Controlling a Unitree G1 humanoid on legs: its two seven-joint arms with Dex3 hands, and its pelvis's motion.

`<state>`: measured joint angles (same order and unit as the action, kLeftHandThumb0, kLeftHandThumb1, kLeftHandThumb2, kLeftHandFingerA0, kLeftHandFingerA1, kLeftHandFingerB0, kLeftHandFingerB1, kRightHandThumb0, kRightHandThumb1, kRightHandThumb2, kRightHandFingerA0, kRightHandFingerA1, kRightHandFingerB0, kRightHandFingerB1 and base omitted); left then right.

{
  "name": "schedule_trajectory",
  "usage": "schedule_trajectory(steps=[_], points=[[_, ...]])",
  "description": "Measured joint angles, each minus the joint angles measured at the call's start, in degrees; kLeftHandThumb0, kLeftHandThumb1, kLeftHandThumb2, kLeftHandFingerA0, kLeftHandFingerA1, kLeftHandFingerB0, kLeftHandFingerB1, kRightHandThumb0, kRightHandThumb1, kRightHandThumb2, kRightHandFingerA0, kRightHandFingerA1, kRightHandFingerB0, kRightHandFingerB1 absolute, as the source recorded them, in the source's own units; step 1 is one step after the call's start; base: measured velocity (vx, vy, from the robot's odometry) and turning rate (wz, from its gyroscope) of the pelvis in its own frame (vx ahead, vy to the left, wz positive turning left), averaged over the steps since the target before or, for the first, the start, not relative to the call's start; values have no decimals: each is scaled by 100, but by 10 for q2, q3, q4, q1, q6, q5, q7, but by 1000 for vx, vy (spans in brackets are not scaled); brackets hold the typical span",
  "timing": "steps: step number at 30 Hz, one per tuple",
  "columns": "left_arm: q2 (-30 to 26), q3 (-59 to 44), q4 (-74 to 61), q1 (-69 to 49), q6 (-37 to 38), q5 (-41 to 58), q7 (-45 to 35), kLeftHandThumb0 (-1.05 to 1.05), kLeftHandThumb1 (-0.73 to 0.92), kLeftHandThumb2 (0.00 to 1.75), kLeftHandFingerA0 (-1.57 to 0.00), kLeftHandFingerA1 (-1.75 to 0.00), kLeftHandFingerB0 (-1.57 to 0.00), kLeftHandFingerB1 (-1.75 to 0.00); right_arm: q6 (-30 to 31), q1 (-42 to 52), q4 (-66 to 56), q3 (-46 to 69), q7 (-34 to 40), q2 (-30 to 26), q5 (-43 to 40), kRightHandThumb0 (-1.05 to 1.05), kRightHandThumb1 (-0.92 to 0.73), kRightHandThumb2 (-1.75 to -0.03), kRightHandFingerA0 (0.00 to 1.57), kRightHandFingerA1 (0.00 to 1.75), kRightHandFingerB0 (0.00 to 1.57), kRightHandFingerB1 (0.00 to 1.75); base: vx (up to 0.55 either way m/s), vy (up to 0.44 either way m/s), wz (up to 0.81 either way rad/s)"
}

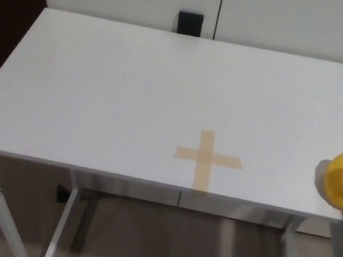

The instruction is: The robot uses its right hand to push the yellow duck toy to the center of the white desk.

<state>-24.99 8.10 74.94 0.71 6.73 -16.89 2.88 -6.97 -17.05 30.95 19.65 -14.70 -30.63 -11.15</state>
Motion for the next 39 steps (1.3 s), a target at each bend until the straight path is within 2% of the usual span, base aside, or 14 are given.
schedule_trajectory(steps=[1, 2, 4, 5, 7, 10, 11, 20, 28, 29, 39], points=[[0, 0, 0, 0, 0, 0, 0, -20, 68, 61, -83, -74, -79, -55, 1, -4, 0, -5, 1, 5, 2, -79, -92, -74, 10, 32, 9, 26, 0, 0, 0], [0, 1, 0, 0, 0, 0, 0, -20, 69, 60, -84, -73, -76, -54, 2, -7, -1, -10, 3, 8, 4, -82, -76, -114, 7, 45, 6, 36, 0, 0, 0], [0, 1, 0, -1, 0, -1, 0, -21, 69, 60, -84, -73, -75, -53, 3, -12, 0, -19, 6, 14, 9, -81, -76, -113, 7, 45, 6, 37, 0, 0, 0], [0, 1, 0, -1, 0, -1, 0, -22, 70, 61, -84, -74, -78, -54, 3, -19, 3, -32, 10, 19, 17, -37, -48, -111, 0, 50, 0, 49, 0, 0, 0], [0, 1, 0, -1, 0, 0, 0, -22, 71, 60, -84, -75, -77, -54, 3, -27, 11, -47, 16, 26, 27, -37, -48, -111, 0, 50, 0, 49, 0, 0, 0], [1, 1, -1, -1, 0, 0, 1, -21, 69, 61, -83, -73, -76, -55, 3, -36, 27, -66, 23, 35, 42, -36, -51, -112, 0, 49, 0, 49, 0, 0, 0], [1, 1, -1, -2, 0, -1, 1, -20, 69, 61, -84, -74, -79, -56, 3, -38, 31, -73, 26, 36, 47, -82, -92, -73, 19, 36, 10, 31, 0, 0, 0], [4, 3, -1, -3, 0, -2, 3, -19, 69, 63, -85, -75, -81, -59, 3, -54, 88, -126, 54, 44, 96, -76, -92, -74, 26, 40, 18, 34, 0, 0, 0], [6, 3, -1, -3, 0, -2, 5, -20, 70, 62, -84, -72, -80, -57, 3, -60, 107, -144, 75, 60, 117, -89, -89, -83, 28, 42, 19, 37, 0, 0, 0], [7, 3, -1, -3, 0, -2, 6, -19, 69, 62, -83, -71, -79, -57, 3, -63, 108, -144, 79, 68, 118, -87, -92, -78, 30, 40, 22, 37, 0, 0, 0], [9, 2, 1, -2, 0, -2, 6, -17, 68, 64, -82, -74, -80, -59, 3, -99, 129, -138, 124, 129, 118, -83, -92, -79, 30, 41, 22, 37, 0, 0, 0]])
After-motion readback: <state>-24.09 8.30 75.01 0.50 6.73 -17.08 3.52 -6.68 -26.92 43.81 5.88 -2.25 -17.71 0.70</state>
